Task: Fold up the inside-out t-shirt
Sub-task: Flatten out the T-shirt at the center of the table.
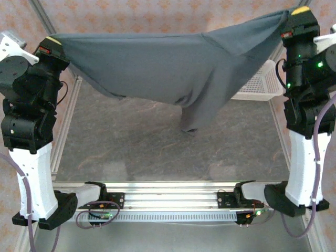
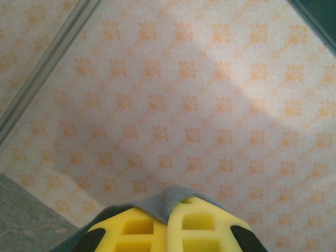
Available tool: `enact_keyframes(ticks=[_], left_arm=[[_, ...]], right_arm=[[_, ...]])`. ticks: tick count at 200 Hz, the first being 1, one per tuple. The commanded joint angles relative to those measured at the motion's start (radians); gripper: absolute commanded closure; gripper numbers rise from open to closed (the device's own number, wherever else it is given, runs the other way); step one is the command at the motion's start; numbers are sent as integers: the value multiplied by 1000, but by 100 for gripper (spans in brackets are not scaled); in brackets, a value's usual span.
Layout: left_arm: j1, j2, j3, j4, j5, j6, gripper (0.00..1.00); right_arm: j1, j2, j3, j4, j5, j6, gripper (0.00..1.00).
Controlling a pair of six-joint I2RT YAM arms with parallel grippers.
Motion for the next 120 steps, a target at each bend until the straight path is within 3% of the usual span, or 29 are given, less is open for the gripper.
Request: enact_keyframes(ticks=[1, 55, 120], left_arm=[[18, -44, 42, -16, -19, 5, 100], [18, -146, 10, 49, 38, 1, 100], [18, -208, -24, 106, 60, -17, 100]], right_arm=[[-12, 29, 102, -53, -68, -15, 100], [-12, -62, 145, 31, -149, -42, 100], [-12, -122, 140, 62, -113, -67, 100]])
